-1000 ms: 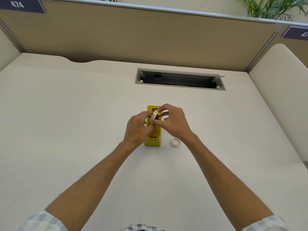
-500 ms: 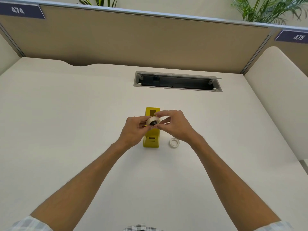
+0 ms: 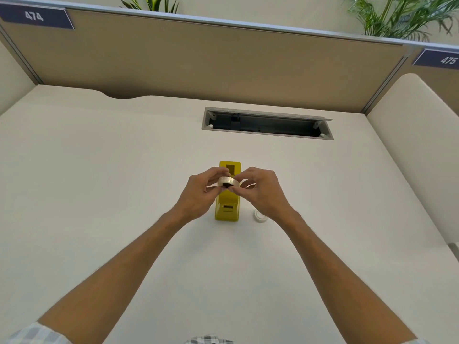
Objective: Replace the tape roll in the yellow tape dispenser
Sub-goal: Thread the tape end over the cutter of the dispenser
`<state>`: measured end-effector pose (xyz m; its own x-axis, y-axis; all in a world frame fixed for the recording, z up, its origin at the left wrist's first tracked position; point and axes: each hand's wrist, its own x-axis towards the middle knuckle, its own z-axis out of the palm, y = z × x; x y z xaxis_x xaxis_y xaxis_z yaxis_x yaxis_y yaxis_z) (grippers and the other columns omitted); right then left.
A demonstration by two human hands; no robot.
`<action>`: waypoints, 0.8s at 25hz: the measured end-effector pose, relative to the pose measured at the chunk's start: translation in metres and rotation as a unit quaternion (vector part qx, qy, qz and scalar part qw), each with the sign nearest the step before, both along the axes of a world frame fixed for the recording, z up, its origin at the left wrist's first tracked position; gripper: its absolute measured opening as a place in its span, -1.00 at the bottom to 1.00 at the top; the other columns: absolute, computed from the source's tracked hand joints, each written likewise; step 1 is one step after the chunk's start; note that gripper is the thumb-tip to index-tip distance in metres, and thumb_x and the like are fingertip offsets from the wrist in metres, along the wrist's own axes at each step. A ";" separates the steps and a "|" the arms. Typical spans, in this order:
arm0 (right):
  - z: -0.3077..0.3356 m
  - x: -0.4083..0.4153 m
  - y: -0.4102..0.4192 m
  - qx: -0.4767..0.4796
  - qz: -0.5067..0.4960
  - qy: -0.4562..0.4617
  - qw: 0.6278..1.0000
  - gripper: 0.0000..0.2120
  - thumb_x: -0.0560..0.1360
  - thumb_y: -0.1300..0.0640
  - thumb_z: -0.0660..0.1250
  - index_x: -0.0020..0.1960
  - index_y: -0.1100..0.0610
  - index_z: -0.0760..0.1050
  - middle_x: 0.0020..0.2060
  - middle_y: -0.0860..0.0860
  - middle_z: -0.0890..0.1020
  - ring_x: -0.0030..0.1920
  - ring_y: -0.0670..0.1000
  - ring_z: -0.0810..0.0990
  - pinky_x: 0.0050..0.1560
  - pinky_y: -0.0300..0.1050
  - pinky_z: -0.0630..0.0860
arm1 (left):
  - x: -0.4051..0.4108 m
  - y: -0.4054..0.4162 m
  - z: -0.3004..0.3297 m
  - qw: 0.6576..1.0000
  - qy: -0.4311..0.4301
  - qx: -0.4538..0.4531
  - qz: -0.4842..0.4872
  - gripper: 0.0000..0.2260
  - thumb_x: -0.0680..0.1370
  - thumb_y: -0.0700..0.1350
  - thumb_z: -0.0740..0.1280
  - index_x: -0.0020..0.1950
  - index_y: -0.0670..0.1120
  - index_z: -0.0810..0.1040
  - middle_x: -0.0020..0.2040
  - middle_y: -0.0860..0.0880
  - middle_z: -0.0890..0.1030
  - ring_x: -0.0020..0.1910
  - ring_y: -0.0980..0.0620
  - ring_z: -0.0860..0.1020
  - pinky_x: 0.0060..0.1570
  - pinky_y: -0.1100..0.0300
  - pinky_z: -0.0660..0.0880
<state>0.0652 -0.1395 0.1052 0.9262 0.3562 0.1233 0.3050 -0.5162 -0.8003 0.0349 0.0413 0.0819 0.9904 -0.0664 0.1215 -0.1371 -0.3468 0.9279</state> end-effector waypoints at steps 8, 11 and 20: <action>-0.017 0.002 0.020 0.015 -0.178 -0.004 0.984 -0.80 0.40 -0.07 0.47 -0.16 0.08 0.68 -0.31 -0.06 0.69 -0.31 -0.11 0.64 -0.24 -0.14 0.59 | 0.011 -0.003 -0.021 0.985 -0.017 0.144 0.092 -0.55 0.48 -0.16 0.39 0.36 -0.04 0.44 0.37 -0.02 0.49 0.34 0.00 0.44 0.32 0.05 0.42; -0.022 0.006 0.028 0.003 -0.223 -0.004 0.975 -0.74 0.40 -0.09 0.44 -0.16 0.11 0.68 -0.31 -0.05 0.69 -0.31 -0.10 0.63 -0.21 -0.14 0.57 | 0.011 -0.004 -0.030 0.978 0.014 0.190 0.082 -0.50 0.48 -0.13 0.38 0.41 -0.05 0.39 0.44 -0.02 0.40 0.46 0.00 0.30 0.41 0.04 0.30; -0.032 0.009 0.050 -0.111 -0.236 -0.050 0.964 -0.74 0.44 -0.05 0.38 -0.24 0.15 0.60 -0.32 0.02 0.62 -0.33 0.04 0.57 -0.31 -0.09 0.50 | 0.014 -0.003 -0.042 0.975 0.026 0.209 0.077 -0.47 0.47 -0.05 0.37 0.43 0.00 0.35 0.41 0.02 0.41 0.40 0.03 0.36 0.30 -0.02 0.43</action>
